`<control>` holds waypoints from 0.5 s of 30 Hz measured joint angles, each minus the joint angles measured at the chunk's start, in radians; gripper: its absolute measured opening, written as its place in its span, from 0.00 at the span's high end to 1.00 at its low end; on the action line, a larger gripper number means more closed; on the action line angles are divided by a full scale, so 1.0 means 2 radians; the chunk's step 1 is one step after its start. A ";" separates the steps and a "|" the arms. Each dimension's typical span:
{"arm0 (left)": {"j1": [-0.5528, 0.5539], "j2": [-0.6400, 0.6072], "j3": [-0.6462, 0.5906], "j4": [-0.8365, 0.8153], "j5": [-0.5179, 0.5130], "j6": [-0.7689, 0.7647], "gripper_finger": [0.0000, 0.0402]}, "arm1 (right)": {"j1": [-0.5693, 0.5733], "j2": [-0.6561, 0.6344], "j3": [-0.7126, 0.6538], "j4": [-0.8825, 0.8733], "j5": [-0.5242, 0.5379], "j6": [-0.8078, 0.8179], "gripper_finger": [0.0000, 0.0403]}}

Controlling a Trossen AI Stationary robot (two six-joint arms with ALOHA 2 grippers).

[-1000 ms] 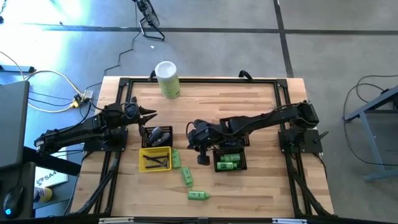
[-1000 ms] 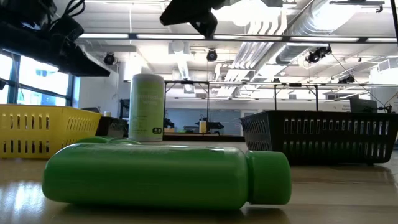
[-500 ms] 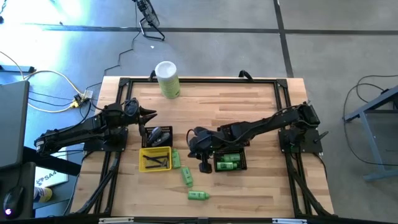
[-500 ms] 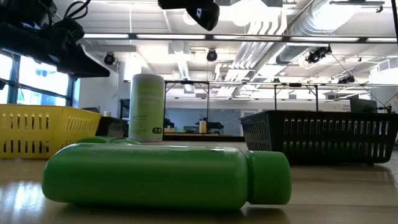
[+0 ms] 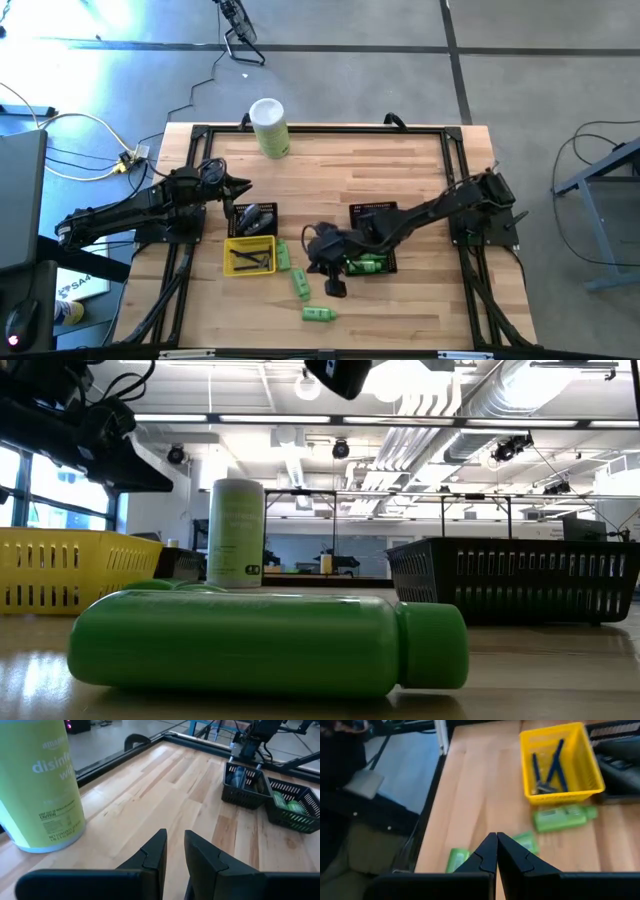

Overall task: Pick & Place Travel size toiletries
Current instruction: Put the green shampoo into the bottom right black bin

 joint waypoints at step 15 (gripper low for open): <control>0.000 0.000 0.000 0.015 -0.002 0.045 0.84 | 0.054 0.018 0.000 0.001 0.039 0.023 0.99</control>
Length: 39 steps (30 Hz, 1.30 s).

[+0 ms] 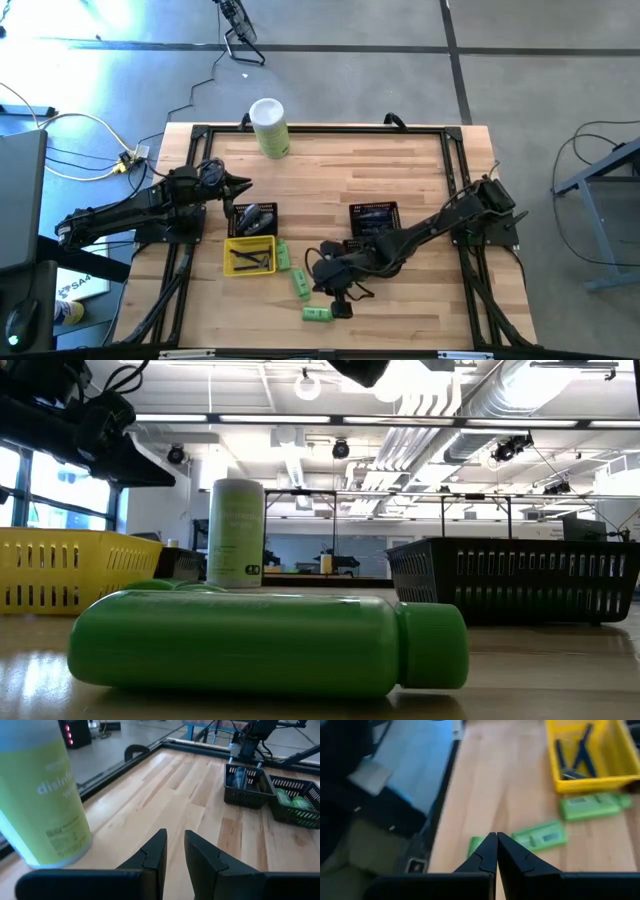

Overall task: Pick & Place Travel size toiletries
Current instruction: Put the green shampoo into the bottom right black bin

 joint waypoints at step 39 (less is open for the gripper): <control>0.000 0.000 0.000 0.050 0.003 0.002 0.84 | -0.002 0.070 0.000 0.045 0.041 0.032 0.26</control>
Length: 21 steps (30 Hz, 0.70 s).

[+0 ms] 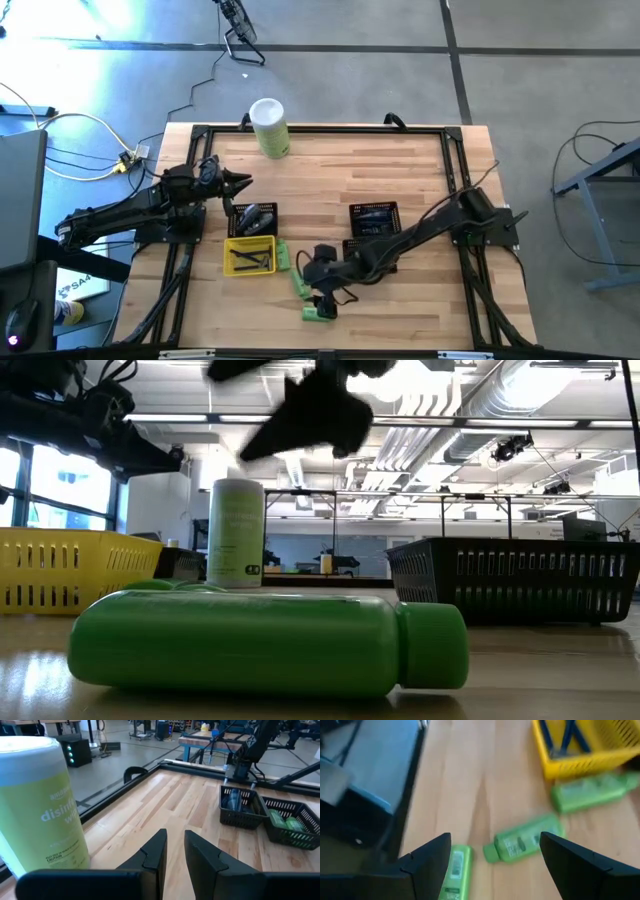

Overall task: Pick & Place Travel size toiletries
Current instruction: Put the green shampoo into the bottom right black bin

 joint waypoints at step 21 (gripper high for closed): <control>0.000 0.000 0.000 -0.034 0.000 -0.024 0.84 | 0.002 0.050 -0.001 -0.041 -0.047 0.044 0.26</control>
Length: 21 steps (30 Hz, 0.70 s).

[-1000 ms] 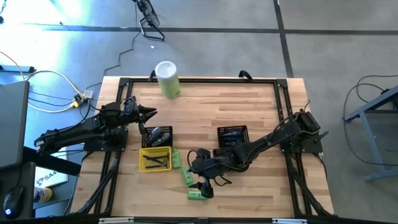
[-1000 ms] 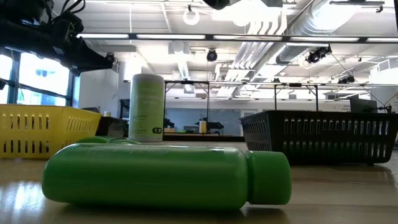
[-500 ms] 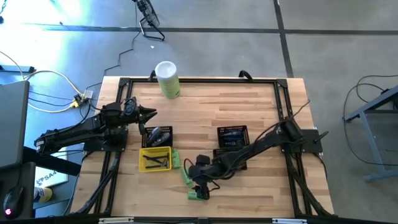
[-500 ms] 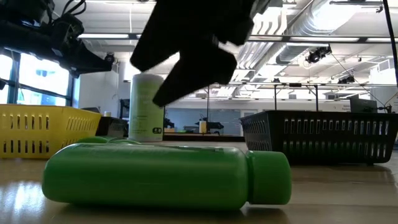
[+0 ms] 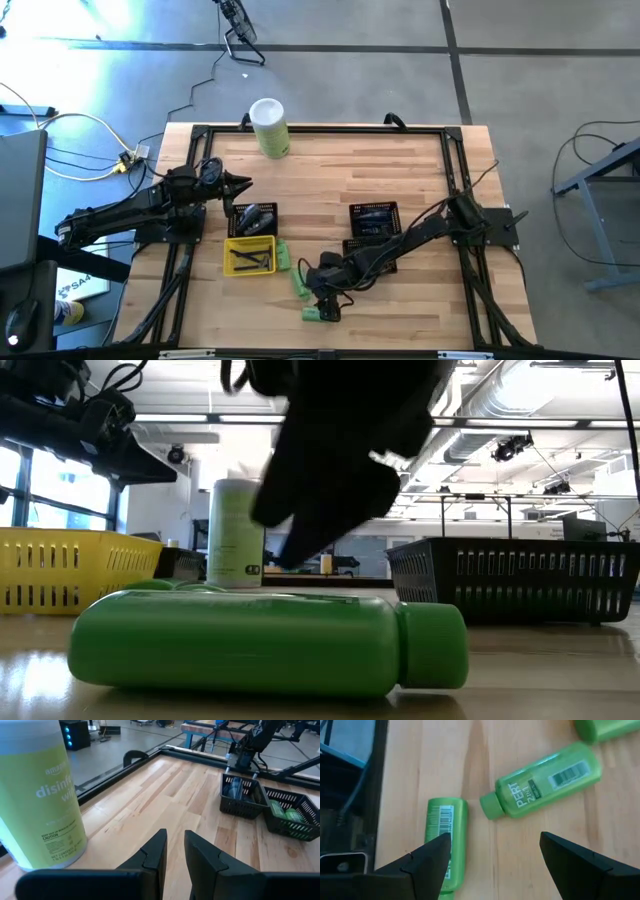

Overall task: Pick & Place Travel size toiletries
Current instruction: Put the green shampoo into the bottom right black bin

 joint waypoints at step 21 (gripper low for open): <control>0.000 0.000 0.000 -0.010 0.000 0.000 0.84 | 0.029 0.038 -0.001 0.038 0.016 0.063 0.26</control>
